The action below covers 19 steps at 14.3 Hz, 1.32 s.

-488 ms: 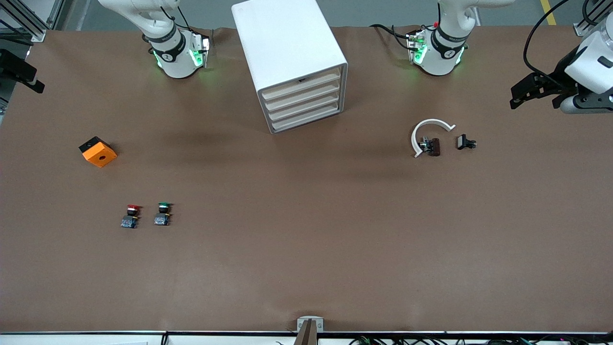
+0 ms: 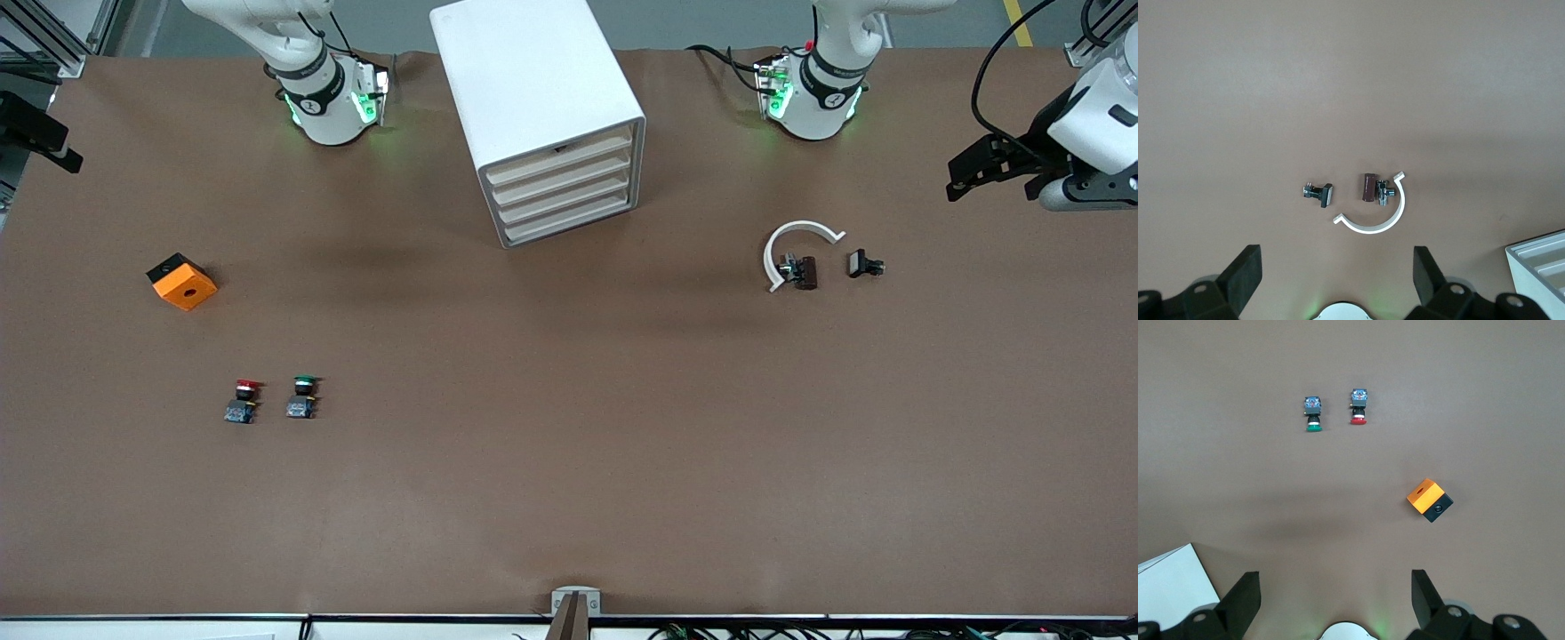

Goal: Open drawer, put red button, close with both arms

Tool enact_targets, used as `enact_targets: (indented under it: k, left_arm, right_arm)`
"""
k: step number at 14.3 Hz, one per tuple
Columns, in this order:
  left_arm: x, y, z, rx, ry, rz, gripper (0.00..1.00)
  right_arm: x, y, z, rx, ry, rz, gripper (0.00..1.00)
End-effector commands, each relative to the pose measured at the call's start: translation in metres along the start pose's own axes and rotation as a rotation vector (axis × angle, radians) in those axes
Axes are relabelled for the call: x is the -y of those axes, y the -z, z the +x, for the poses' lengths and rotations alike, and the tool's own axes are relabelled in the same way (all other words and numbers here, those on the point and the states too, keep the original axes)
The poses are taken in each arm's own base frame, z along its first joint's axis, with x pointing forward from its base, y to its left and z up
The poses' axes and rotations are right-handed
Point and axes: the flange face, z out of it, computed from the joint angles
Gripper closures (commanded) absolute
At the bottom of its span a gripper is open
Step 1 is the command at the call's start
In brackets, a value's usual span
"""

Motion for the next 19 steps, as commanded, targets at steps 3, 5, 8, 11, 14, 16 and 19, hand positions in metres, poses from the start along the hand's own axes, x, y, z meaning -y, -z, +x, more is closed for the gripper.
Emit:
enact_targets:
  k: [3,5,8,11,14,16,19]
  left_arm:
    - [-0.001,-0.026,0.021,0.067,-0.001,-0.006,0.0]
    - [-0.009,-0.051,0.035,0.113,-0.009,-0.002,0.0]
    - [-0.029,-0.094,0.056,0.18,-0.03,0.007,0.0]
    - [-0.047,-0.127,0.072,0.229,-0.05,-0.013,0.0]
    - [-0.062,-0.159,0.089,0.287,-0.049,-0.078,0.0]
    - [-0.067,-0.179,0.097,0.323,-0.044,-0.108,0.0]
    - [-0.079,-0.205,0.104,0.364,-0.033,-0.173,0.0]
  right_arm:
    - [-0.01,-0.002,0.006,0.003,-0.026,-0.007,0.0]
    - [-0.01,-0.024,0.022,0.049,-0.021,-0.014,0.0]
    - [-0.012,-0.06,0.049,0.109,-0.017,-0.015,0.0]
    - [-0.017,-0.123,0.087,0.214,-0.024,-0.024,0.0]
    - [-0.023,-0.139,0.102,0.183,-0.034,-0.023,0.0]
    - [-0.02,-0.179,0.122,0.211,-0.036,-0.014,0.0]
    - [-0.022,-0.232,0.146,0.134,-0.049,-0.004,0.0]
